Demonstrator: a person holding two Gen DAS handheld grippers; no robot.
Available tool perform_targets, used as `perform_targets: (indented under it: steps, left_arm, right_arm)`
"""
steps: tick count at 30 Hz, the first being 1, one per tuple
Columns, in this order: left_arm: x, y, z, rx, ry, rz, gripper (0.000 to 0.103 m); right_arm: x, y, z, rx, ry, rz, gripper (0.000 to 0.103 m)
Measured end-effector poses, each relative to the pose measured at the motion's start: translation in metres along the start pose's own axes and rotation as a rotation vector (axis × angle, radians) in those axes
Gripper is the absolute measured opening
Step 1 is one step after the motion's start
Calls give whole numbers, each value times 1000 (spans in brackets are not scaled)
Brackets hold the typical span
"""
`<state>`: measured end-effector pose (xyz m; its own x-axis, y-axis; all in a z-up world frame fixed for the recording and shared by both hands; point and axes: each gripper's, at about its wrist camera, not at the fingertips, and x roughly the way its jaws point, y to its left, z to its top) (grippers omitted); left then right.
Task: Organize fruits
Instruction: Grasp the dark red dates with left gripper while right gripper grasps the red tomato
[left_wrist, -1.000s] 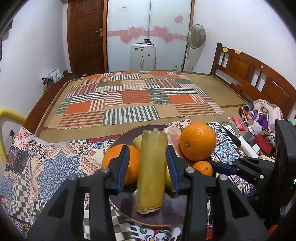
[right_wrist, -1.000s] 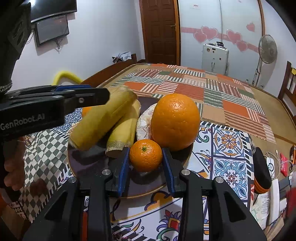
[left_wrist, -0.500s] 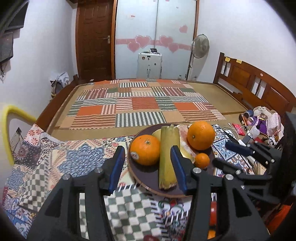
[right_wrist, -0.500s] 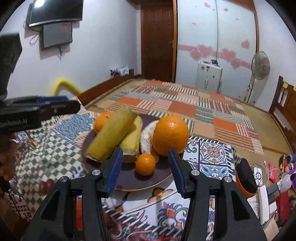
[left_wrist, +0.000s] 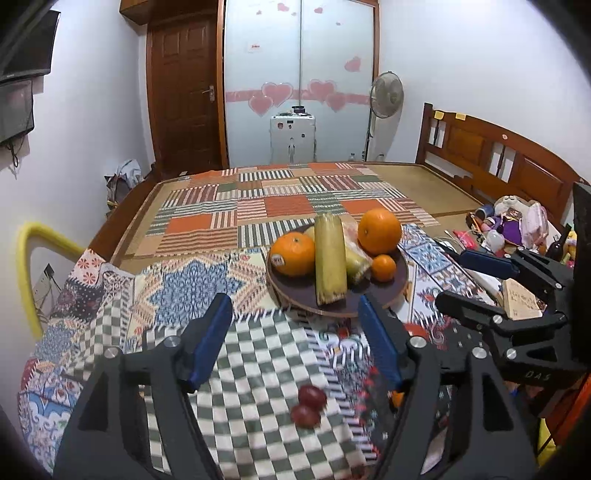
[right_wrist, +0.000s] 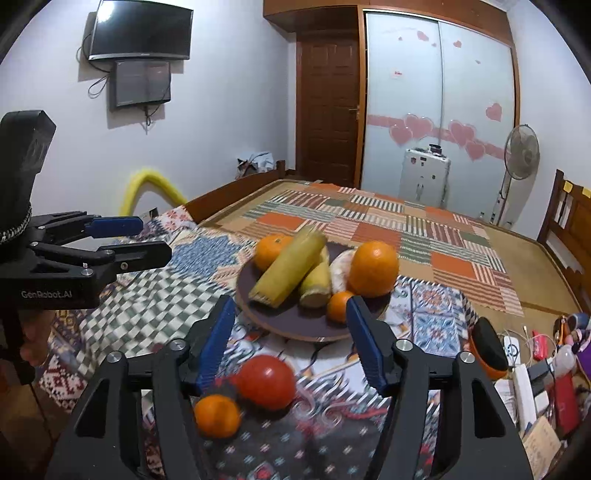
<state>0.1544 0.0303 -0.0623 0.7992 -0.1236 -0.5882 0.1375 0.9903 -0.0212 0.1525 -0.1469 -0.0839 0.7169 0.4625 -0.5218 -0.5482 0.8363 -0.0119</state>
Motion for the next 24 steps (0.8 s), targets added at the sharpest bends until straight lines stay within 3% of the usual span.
perform_targets:
  steps: [16, 24]
  left_arm:
    - [35, 3, -62, -11, 183, -58, 71]
    - [56, -6, -67, 24, 226, -100, 49]
  right_arm:
    - [36, -2, -42, 65, 123, 45, 60]
    - [48, -1, -44, 68, 145, 60, 60]
